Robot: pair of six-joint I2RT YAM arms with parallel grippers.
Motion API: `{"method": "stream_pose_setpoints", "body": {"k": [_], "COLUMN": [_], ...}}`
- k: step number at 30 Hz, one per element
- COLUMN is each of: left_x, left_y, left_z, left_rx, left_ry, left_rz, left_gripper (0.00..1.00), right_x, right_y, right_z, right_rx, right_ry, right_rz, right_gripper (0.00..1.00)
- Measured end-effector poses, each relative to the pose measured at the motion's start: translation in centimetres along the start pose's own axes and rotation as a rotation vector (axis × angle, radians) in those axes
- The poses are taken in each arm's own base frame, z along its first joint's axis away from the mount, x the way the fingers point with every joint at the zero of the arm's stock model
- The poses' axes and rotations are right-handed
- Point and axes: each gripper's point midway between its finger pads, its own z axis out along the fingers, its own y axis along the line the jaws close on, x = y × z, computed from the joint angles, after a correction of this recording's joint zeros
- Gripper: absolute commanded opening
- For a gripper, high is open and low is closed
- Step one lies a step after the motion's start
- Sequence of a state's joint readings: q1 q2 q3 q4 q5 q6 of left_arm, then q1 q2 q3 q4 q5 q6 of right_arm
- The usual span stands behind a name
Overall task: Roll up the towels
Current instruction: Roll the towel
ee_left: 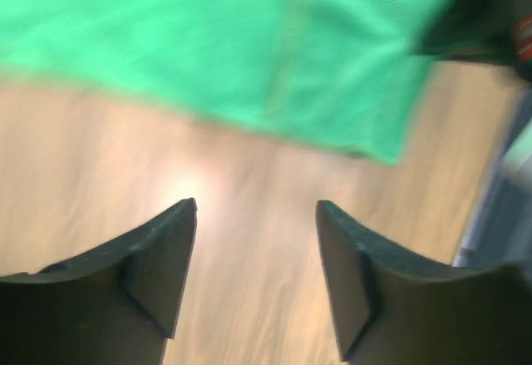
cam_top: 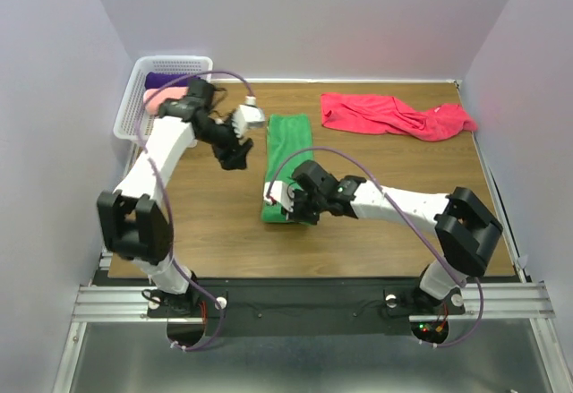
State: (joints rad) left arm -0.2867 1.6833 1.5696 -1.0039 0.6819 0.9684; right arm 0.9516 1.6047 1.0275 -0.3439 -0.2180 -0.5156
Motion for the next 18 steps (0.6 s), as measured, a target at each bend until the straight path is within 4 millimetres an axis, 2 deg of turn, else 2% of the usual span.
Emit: {"method": "stream_pose_setpoints", "body": {"k": [1, 4, 6, 7, 12, 15, 17, 18], "left_x": [0.4, 1.4, 1.5, 1.3, -1.8, -2.5, -2.0, -1.2], "left_y": [1.2, 2.9, 2.1, 1.8, -0.4, -1.0, -1.4, -2.1], "left_z": [-1.7, -5.8, -8.1, -8.7, -12.3, -12.7, -11.8, -10.5], "left_rx": [-0.084, -0.282, -0.408, -0.437, -0.579, -0.574, -0.553, -0.521], "left_ry": [-0.028, -0.086, -0.127, -0.145, -0.305, -0.328, -0.313, -0.285], "left_rz": [-0.016, -0.038, -0.040, -0.039, 0.015, 0.066, 0.109, 0.137], "left_gripper": [0.98, 0.99, 0.99, 0.99, 0.99, 0.98, 0.98, 0.98], "right_x": [-0.6, -1.5, -1.8, -1.7, 0.2, 1.4, 1.8, 1.8], "right_y": [-0.3, -1.1, -1.5, -1.9, -2.3, -2.1, -2.3, -2.4], "right_z": [-0.1, -0.1, 0.2, 0.4, 1.4, 1.9, 2.1, 2.2], "right_rx": [-0.013, -0.080, -0.139, -0.173, -0.303, -0.375, -0.420, -0.439], "right_ry": [-0.011, -0.034, -0.038, -0.040, -0.018, -0.005, -0.003, -0.005], "right_rz": [0.013, 0.070, 0.117, 0.148, 0.290, 0.373, 0.434, 0.455], "right_gripper": [0.01, 0.01, 0.01, 0.01, 0.02, 0.02, 0.03, 0.03]}}
